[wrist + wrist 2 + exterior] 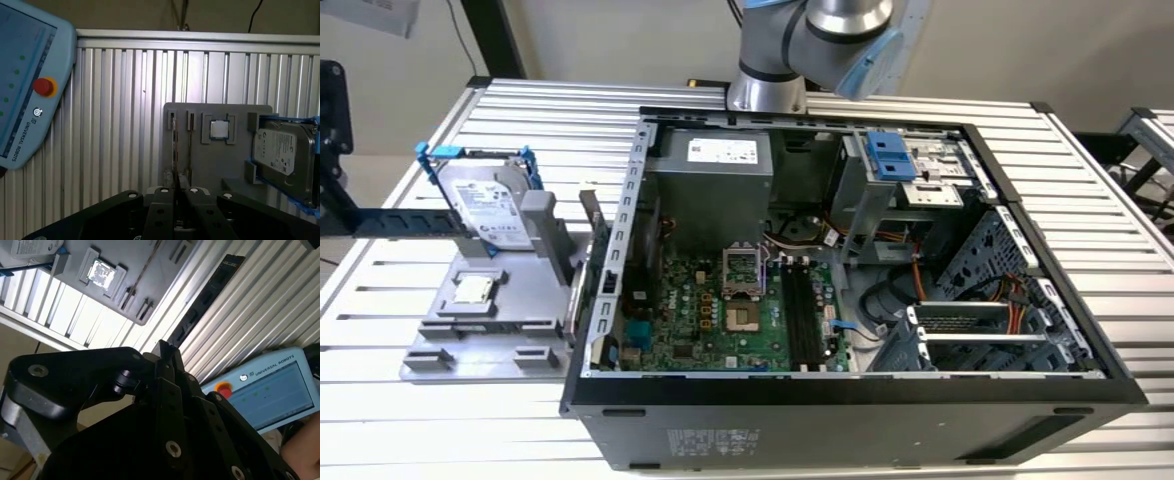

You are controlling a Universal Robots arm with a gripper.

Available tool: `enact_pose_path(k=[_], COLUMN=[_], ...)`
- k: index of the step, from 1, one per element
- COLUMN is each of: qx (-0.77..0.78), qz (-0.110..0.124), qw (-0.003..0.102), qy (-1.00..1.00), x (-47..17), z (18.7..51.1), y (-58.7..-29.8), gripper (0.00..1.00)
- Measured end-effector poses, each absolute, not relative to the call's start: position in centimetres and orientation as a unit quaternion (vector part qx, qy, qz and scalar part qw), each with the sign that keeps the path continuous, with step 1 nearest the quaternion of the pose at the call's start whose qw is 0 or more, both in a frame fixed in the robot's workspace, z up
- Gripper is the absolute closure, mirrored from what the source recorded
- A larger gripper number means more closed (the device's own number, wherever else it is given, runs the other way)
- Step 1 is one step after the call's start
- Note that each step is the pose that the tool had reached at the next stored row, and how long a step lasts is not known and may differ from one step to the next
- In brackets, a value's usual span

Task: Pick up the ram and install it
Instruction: 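Pick up the ram and move it above insertion slot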

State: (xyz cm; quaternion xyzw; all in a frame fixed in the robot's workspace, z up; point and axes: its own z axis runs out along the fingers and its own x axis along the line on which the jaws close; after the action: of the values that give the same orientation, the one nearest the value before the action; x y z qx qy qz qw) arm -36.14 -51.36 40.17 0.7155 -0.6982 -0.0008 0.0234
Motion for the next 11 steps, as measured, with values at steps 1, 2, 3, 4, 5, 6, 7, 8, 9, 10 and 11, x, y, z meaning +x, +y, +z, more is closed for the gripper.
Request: enact_pose_path(k=[1, 2, 3, 4, 5, 6, 7, 8, 9, 10, 11], qx=[0.716, 0.716, 0.716, 0.715, 0.716, 0.715, 0.715, 0.715, 0.715, 0.715, 0.715], qz=[-0.001, -0.001, -0.001, -0.002, -0.002, -0.002, -0.002, -0.002, -0.002, -0.002, -0.002], qw=[0.023, 0.024, 0.024, 0.024, 0.024, 0.025, 0.025, 0.025, 0.025, 0.025, 0.025], qy=[-0.698, -0.698, -0.698, -0.698, -0.698, -0.698, -0.698, -0.698, -0.698, -0.698, -0.698], x=[-36.1, -35.8, -35.3, -34.9, -34.4, -34.0, -33.5, -33.1, -32.6, -32.1, -31.7], z=[40.2, 40.2, 40.2, 40.2, 40.2, 40.2, 40.2, 40.2, 40.2, 40.2, 40.2], y=[-51.4, -51.4, -51.4, -51.4, -51.4, -51.4, -51.4, -51.4, -51.4, -51.4, -51.4], gripper=[1.0, 1.0, 1.0, 1.0, 1.0, 1.0, 1.0, 1.0, 1.0, 1.0, 1.0])
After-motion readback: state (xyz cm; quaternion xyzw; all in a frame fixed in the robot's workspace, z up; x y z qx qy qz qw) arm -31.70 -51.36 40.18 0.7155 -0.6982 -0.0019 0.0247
